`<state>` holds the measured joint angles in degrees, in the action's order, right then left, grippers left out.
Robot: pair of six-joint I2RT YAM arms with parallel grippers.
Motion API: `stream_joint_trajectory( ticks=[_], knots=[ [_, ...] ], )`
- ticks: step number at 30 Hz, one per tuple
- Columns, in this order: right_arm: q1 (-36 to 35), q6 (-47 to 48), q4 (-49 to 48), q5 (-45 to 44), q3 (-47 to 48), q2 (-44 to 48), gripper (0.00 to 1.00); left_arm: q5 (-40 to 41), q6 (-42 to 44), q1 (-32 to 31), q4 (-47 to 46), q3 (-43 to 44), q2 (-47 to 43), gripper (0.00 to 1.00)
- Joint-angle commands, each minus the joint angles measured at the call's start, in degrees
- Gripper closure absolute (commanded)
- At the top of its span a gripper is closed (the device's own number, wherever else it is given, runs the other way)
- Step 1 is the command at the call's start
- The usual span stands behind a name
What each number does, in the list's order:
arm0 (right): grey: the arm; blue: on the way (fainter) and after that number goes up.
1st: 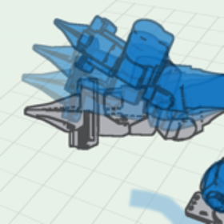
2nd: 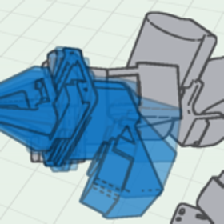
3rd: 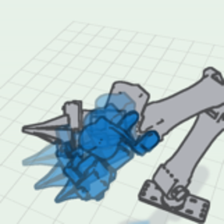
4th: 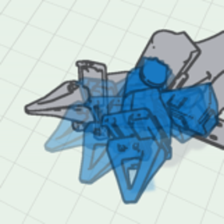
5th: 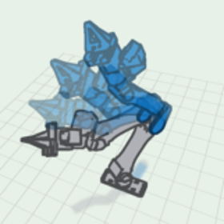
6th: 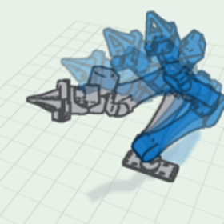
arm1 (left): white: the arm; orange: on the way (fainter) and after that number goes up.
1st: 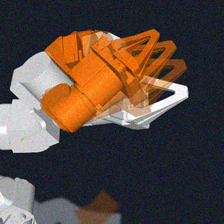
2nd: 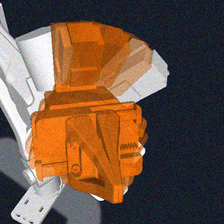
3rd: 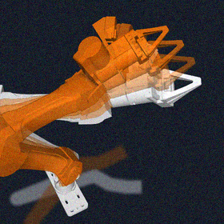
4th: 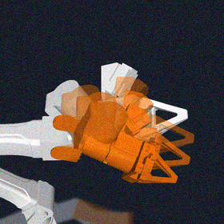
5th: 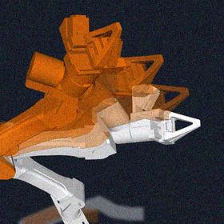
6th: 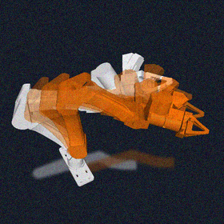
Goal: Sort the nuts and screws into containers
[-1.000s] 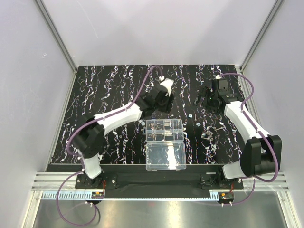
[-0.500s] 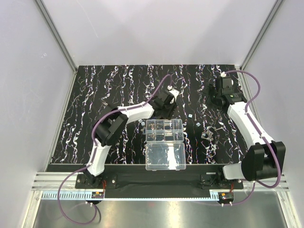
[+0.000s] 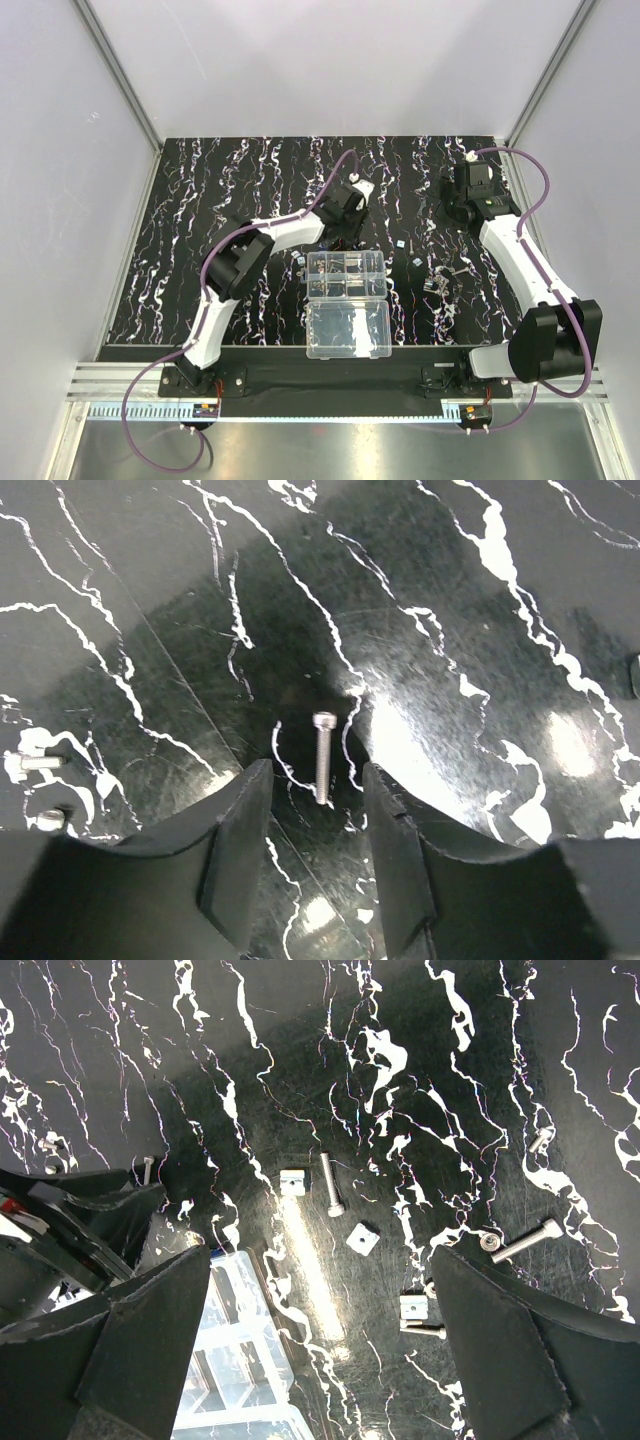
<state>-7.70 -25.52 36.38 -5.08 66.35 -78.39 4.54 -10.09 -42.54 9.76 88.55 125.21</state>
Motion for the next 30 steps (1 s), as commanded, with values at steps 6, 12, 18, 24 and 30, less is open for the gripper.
stream_joint_trajectory(
  ticks=[6,12,18,24,30],
  knots=[
    [0.3,0.4,0.3,-1.5,2.3,0.2,0.00,0.1,0.4,0.3,0.8,1.9,3.7,0.66],
    [0.3,0.6,0.8,-1.9,2.9,0.4,0.00,0.7,1.6,-0.1,4.4,5.2,5.0,0.83],
    [0.3,0.4,0.6,-2.2,2.6,1.2,0.00,1.0,0.2,-0.1,3.7,4.3,3.5,0.99],
    [0.3,0.3,-0.2,-3.4,2.2,1.9,0.00,1.4,-2.7,0.4,-4.8,-2.9,-6.1,1.00],
    [0.3,0.6,0.6,-0.6,2.1,-0.1,0.00,1.7,-8.5,2.1,-9.6,-11.6,-18.2,1.00]
  ],
)
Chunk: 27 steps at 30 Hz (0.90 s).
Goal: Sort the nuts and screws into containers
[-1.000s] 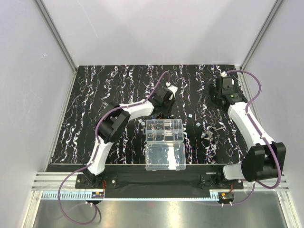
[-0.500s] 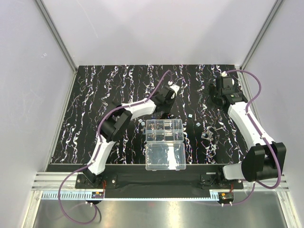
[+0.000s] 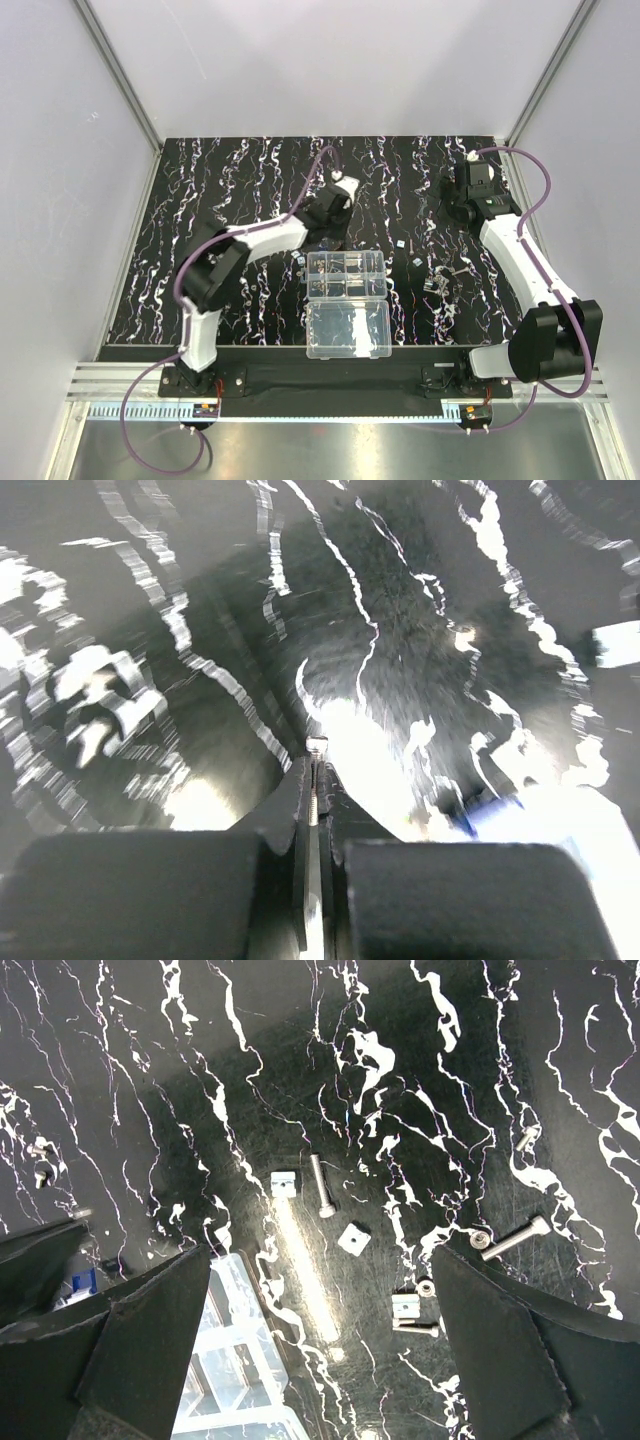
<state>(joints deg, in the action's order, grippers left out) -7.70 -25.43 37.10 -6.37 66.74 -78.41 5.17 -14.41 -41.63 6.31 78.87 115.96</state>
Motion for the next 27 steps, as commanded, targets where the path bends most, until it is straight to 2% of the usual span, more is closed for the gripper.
stream_joint_trajectory(
  ticks=[1,8,15,22,25,27],
  knots=[
    [0.4,-0.1,-0.4,1.5,1.2,-0.2,0.00,1.3,-4.7,1.3,-6.1,-3.3,-10.5,1.00],
    [0.3,-0.6,-1.6,2.9,-1.8,-1.0,0.00,-0.4,-8.5,-0.9,-6.1,-16.7,-20.4,1.00],
    [0.3,-0.2,-1.9,3.2,-2.6,-1.3,0.00,2.4,-8.3,-5.9,-3.8,-18.7,-20.8,1.00],
    [0.4,-0.3,-2.1,3.5,-3.9,-1.9,0.00,3.8,-9.4,-6.2,-3.5,-21.2,-20.5,0.99],
    [0.3,-0.3,-2.2,4.1,-4.0,-2.5,0.00,3.9,-9.2,-6.2,-3.1,-21.0,-20.1,0.94],
    [0.3,-0.3,-2.3,4.0,-3.9,-3.1,0.00,4.0,-9.0,-6.2,-2.4,-20.5,-19.8,0.86]
  ],
)
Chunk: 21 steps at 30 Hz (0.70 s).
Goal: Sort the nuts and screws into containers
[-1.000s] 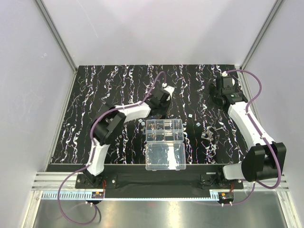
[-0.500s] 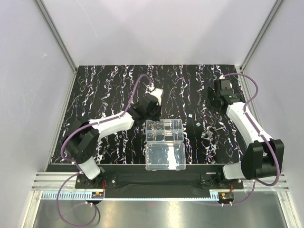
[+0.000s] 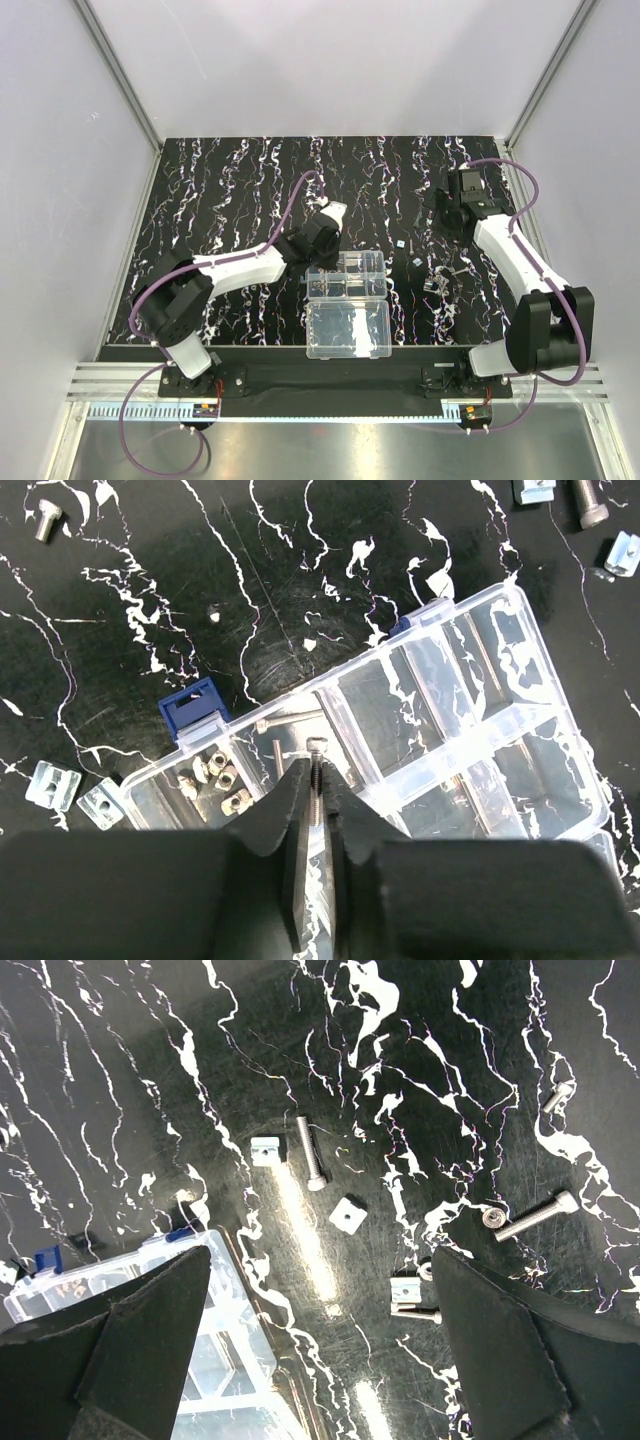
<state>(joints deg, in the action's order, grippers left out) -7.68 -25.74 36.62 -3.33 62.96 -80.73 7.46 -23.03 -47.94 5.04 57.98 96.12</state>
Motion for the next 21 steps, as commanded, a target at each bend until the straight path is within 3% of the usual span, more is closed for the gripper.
stream_joint_trajectory(
  ticks=[1,6,11,13,19,21],
  knots=[
    [0.3,0.1,-1.8,1.0,0.0,-0.9,0.00,1.7,-0.2,0.1,-0.7,0.7,0.0,0.83],
    [0.3,0.2,-2.4,3.1,0.1,-2.2,0.00,1.3,1.0,0.2,0.8,2.5,-2.0,0.51],
    [0.4,-0.9,-2.6,1.8,-0.5,-3.2,0.00,2.2,-0.1,1.3,2.8,3.4,-6.9,0.38],
    [0.5,-1.9,-2.7,0.8,-1.5,-3.6,0.00,1.7,-0.6,2.2,3.0,2.8,-10.8,0.29],
    [2.5,-4.9,-5.4,-0.6,-7.1,-4.1,0.00,1.0,-2.9,9.6,3.9,-1.5,-23.0,0.05],
    [3.7,-5.6,-6.4,-0.6,-8.7,-4.5,0.00,1.3,-3.3,11.3,4.5,-3.5,-25.8,0.03]
  ],
)
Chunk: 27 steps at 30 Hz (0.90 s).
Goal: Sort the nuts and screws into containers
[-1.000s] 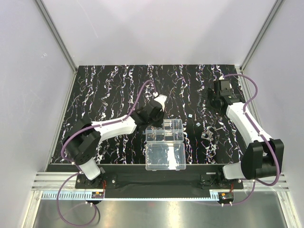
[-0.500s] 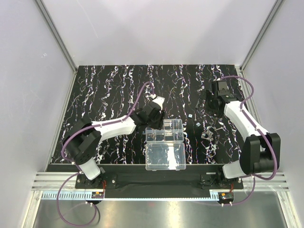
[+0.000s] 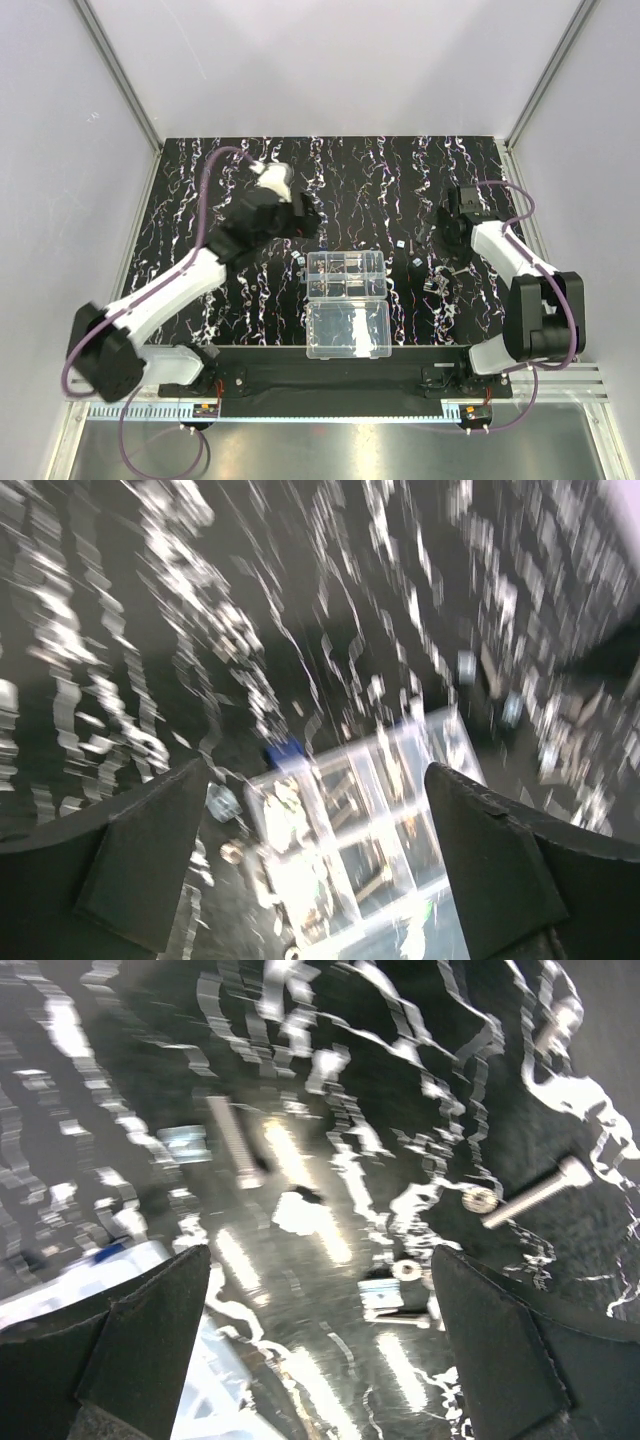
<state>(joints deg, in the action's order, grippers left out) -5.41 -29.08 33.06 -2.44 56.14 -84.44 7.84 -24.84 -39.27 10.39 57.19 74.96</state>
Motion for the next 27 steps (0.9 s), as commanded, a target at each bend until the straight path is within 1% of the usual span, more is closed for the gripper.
stream_joint_trajectory(
  ticks=[1,4,5,6,11,12,19,22,24,25,27],
  knots=[
    [1.5,-2.1,-4.4,-1.4,-2.3,-1.2,0.00,1.0,-1.5,4.2,-0.7,-3.3,-6.9,0.03],
    [1.5,1.3,-9.0,0.1,-3.6,-1.9,0.03,1.6,-0.8,6.2,-0.3,-5.5,-9.7,0.02],
    [1.4,2.1,-9.8,0.4,-3.3,-2.2,0.05,1.7,-0.5,6.6,-0.3,-5.8,-9.9,0.01],
    [1.5,2.8,-10.8,0.9,-2.7,-2.7,0.06,1.8,-0.6,6.8,0.1,-6.2,-10.1,0.01],
    [1.4,7.2,-12.8,4.2,0.0,-4.3,0.09,1.7,-1.1,7.4,0.9,-7.4,-9.7,0.01],
    [1.4,7.7,-13.0,5.2,1.0,-5.5,0.13,1.7,-1.3,7.4,0.9,-7.4,-9.6,0.01],
    [0.8,11.0,-11.4,7.5,5.6,-12.9,0.30,1.7,-0.9,8.0,2.5,-6.7,-8.4,0.01],
    [-0.7,11.9,-10.6,6.8,7.0,-14.9,0.33,2.1,-0.5,8.3,3.4,-6.3,-8.4,0.01],
    [-2.0,12.1,-9.8,4.8,8.3,-16.4,0.36,2.2,-0.3,8.5,3.7,-6.3,-8.6,0.01],
    [-2.3,12.6,-9.5,4.6,8.6,-16.9,0.39,2.2,-0.2,8.8,3.8,-6.3,-8.4,0.01],
    [-2.9,12.9,-8.6,3.7,9.8,-18.3,0.41,2.2,-0.2,8.9,3.9,-6.2,-8.3,0.01]
  ],
)
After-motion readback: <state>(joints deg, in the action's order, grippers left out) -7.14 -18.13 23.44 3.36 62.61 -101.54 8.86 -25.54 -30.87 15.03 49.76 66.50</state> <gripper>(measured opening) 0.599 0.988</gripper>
